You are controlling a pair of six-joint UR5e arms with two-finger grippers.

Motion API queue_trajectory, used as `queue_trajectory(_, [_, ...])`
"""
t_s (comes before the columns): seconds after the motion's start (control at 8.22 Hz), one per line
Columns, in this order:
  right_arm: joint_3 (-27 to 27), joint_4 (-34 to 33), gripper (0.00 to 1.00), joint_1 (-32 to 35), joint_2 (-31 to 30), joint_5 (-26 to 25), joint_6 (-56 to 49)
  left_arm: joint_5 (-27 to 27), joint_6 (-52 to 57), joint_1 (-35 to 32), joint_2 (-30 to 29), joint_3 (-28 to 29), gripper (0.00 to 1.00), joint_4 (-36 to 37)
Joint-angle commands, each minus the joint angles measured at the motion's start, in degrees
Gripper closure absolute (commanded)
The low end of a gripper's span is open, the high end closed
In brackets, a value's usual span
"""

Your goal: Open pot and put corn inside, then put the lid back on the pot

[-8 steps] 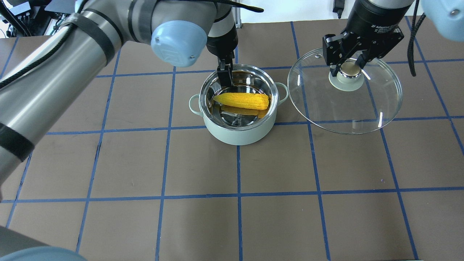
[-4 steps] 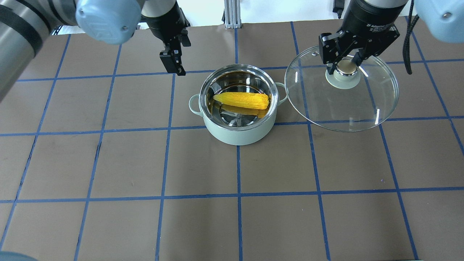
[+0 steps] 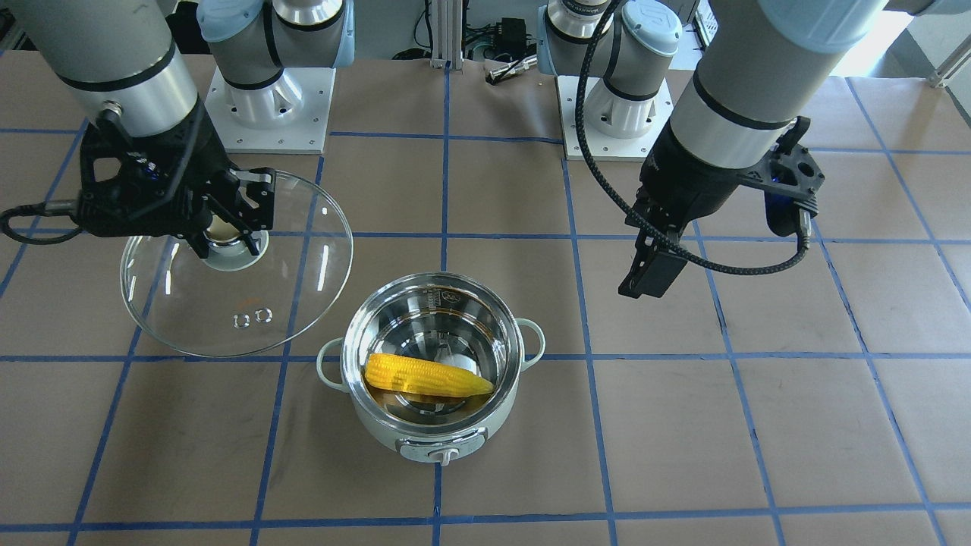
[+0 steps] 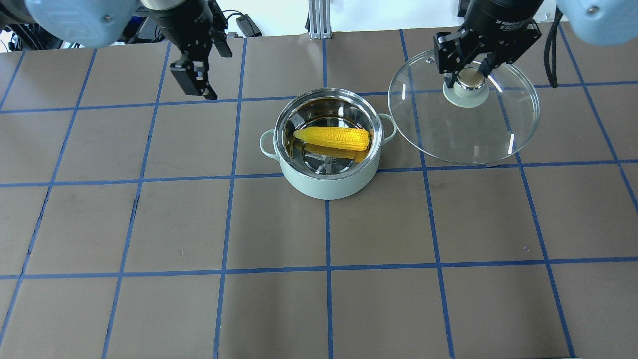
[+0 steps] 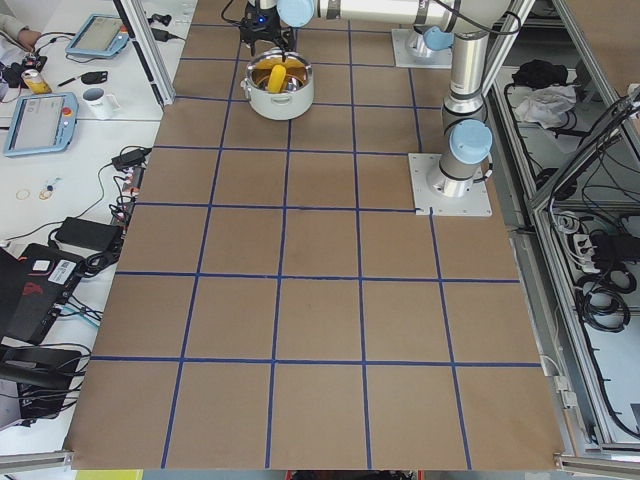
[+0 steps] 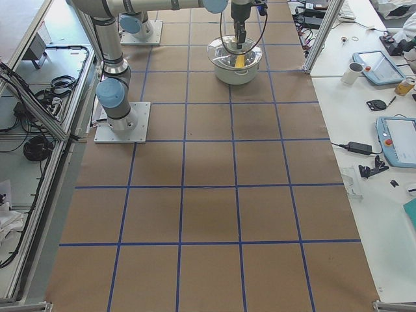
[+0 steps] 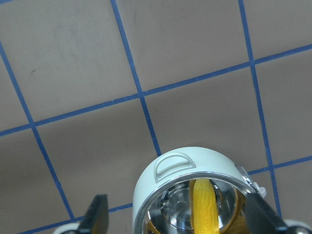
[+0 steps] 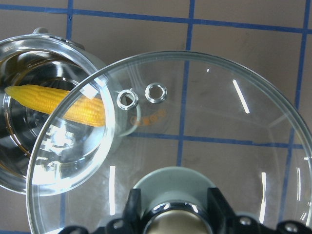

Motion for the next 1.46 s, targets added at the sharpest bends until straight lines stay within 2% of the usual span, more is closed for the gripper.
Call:
queue_trajectory(0.0, [-1.8,-9.9,1.0,9.3,9.9,-0.1,12.1,0.6,13.9,0.9,2.7,0.0,0.0,-3.8])
queue_trajectory(0.12, [-3.5,-12.7,1.0,12.8,13.2,-0.3,15.9,0.7,20.0,0.9,3.1,0.0,0.0,-3.8])
queue_trajectory(0.37, [-5.2,-15.6,1.0,15.6,16.1,0.5,19.8,1.3,28.2,1.0,3.1,0.0,0.0,-3.8])
queue_trajectory(0.49, [-5.2,-16.1,1.0,16.0,17.1,0.4,19.4,4.2,35.0,1.0,3.1,0.1,0.0,-3.3])
queue_trajectory(0.61, [-5.2,-16.2,1.0,15.9,17.7,-0.2,18.9,5.5,40.5,1.0,3.1,0.0,0.0,-3.2])
queue_trajectory(0.85, [-4.5,-18.1,1.0,15.9,18.1,0.2,25.0,5.5,46.8,1.5,3.0,0.0,0.0,-3.0])
queue_trajectory(1.1, [-3.0,-18.3,1.0,15.9,17.8,-0.4,25.7,5.4,58.5,3.2,3.0,0.0,0.0,-3.0])
queue_trajectory(1.34, [-2.5,-18.5,1.0,15.9,17.8,-0.3,25.7,5.5,65.1,3.1,3.1,0.0,0.0,-3.0])
